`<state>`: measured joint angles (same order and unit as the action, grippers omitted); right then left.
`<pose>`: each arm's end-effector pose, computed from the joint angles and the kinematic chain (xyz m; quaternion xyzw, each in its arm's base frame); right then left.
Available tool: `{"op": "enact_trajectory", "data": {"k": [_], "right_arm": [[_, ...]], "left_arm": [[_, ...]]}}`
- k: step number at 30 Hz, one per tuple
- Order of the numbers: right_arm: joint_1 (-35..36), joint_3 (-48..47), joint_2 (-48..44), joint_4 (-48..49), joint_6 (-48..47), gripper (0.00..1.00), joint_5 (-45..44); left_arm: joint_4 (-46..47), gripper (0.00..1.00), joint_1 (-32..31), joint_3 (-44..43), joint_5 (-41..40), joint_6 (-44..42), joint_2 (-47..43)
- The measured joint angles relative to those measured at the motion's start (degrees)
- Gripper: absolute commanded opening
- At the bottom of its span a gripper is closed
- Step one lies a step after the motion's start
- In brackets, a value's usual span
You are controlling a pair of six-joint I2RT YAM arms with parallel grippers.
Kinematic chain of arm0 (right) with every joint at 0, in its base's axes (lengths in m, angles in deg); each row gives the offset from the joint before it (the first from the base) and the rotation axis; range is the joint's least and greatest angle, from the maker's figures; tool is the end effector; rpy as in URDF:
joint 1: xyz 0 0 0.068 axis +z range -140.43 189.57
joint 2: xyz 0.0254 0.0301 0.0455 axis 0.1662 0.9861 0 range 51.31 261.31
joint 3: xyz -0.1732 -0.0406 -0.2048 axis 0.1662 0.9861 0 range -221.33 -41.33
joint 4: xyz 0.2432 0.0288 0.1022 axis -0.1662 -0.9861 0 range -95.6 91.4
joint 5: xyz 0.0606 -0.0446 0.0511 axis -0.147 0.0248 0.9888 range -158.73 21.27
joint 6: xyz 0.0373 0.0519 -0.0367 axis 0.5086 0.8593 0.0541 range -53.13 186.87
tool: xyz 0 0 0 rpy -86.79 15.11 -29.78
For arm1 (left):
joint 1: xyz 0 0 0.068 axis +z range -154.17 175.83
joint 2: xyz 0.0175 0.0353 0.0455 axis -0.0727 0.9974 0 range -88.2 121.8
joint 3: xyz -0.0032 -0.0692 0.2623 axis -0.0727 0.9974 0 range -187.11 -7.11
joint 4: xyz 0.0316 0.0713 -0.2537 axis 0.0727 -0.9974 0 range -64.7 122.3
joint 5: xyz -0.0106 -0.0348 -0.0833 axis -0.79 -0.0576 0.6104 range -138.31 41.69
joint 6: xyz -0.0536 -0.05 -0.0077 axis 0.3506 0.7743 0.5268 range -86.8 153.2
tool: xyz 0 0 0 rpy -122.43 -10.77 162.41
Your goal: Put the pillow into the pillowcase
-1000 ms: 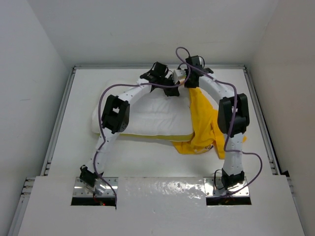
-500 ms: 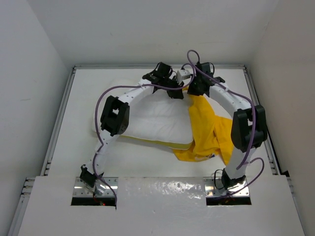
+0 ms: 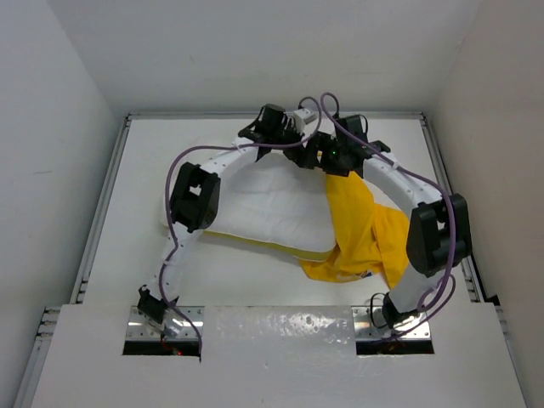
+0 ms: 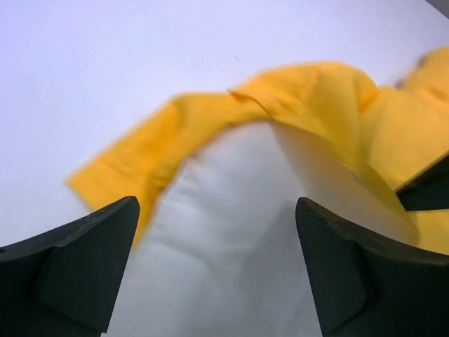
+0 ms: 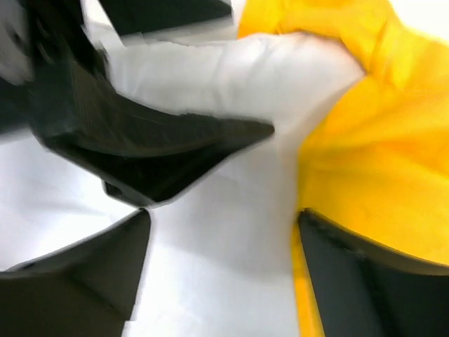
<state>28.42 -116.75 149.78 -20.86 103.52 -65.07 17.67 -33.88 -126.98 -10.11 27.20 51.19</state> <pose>0.3837 0.1351 0.2343 0.1310 0.9152 0.2031 0.3225 0.4809 -0.3182 0.1889 0.4019 0.7478 -0.3739 0.3736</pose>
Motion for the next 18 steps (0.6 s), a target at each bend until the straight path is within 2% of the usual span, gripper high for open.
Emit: {"op": "enact_trajectory", "data": {"k": [2, 7, 8, 9, 10, 12, 13, 14, 16, 17, 18], "right_arm": [[0.44, -0.83, -0.22, -0.57, -1.29, 0.99, -0.76], [1.64, -0.92, -5.49, -4.52, -5.38, 0.99, -2.47], [1.64, -0.92, -7.26, -5.57, -5.95, 0.96, -2.75], [1.6, -0.92, -9.18, -6.6, -6.45, 0.9, -3.13], [1.6, -0.87, -10.78, -7.28, -6.75, 0.59, -3.28], [1.6, 0.17, -14.43, -7.96, -7.39, 0.21, -3.5], [1.55, 1.42, -16.39, -8.15, -7.3, 0.1, -3.63], [1.55, 3.58, -19.04, -8.46, -6.69, 0.06, -4.02], [1.55, 8.44, -23.47, -9.2, -6.16, 0.44, -4.74], [1.55, 11.5, -25.59, -9.42, -5.84, 0.57, -5.14], [1.55, 14.08, -27.08, -10.08, -5.46, 0.64, -5.27]], "left_arm": [[-0.07, 0.95, 0.7, -2.25, -2.27, -1.81, -0.22], [-3.63, 0.96, 0.39, -3.04, -7.69, -10.99, -5.16], [-4.92, 0.95, 0.37, -3.04, -8.85, -13.14, -6.58], [-6.6, 0.81, 0.31, -3.04, -10.51, -15.5, -8.31], [-7.63, 0.66, 0.15, -3.04, -11.54, -16.87, -9.46], [-11.34, 0.22, 0.13, -3.06, -13.27, -21.42, -12.31], [-13.99, 0.02, 0.04, -3.06, -13.44, -24.0, -13.79], [-17.59, 0.01, 0.02, -3.08, -13.46, -28.5, -15.5], [-25.35, 0.14, -0.17, -3.08, -12.66, -35.47, -18.38], [-29.57, 0.26, -0.66, -2.34, -11.91, -40.72, -20.2], [-34.12, 0.49, -1.31, -0.44, -11.23, -45.46, -22.32]]}}
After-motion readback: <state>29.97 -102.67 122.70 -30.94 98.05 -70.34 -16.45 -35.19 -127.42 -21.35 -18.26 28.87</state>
